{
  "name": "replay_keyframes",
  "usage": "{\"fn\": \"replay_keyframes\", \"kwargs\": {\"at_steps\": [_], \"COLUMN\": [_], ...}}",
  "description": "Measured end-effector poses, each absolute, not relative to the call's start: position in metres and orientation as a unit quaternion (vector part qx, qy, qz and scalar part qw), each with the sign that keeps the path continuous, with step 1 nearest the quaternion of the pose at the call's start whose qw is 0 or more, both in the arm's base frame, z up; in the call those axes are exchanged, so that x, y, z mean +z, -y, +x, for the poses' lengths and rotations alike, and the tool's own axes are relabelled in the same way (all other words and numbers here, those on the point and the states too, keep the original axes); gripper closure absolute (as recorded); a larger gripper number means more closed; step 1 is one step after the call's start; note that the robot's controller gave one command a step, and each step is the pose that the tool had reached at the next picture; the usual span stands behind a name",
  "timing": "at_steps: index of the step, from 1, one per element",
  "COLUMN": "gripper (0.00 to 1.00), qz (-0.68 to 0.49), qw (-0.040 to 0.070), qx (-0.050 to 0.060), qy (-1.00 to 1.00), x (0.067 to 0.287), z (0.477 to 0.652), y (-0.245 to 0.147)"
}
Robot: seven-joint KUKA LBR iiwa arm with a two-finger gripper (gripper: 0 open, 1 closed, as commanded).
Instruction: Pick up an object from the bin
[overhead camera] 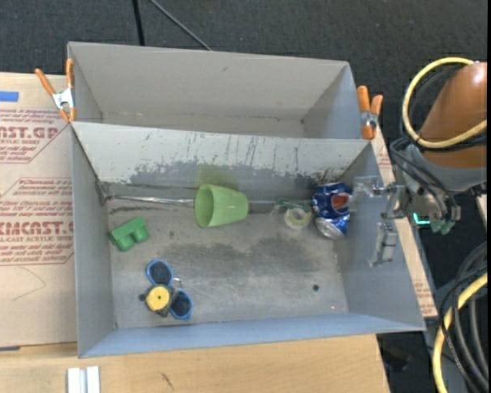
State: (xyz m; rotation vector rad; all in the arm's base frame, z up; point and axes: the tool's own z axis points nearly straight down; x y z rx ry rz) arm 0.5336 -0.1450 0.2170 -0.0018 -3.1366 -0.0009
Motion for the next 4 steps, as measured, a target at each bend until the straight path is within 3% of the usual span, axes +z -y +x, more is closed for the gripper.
{"fn": "replay_keyframes", "kwargs": {"at_steps": [1, 2, 3, 4], "gripper": [0.0, 0.0, 0.0, 0.0], "qz": [0.07, 0.064, 0.095, 0.349], "qw": [0.003, -0.004, 0.001, -0.001], "qx": [-0.002, 0.002, -0.001, -0.004], "qy": [0.998, 0.998, 0.995, 0.937], "x": [0.175, 0.199, 0.118, 0.088], "z": [0.478, 0.551, 0.582, 0.595], "y": [0.069, 0.134, 0.143, 0.143]}}
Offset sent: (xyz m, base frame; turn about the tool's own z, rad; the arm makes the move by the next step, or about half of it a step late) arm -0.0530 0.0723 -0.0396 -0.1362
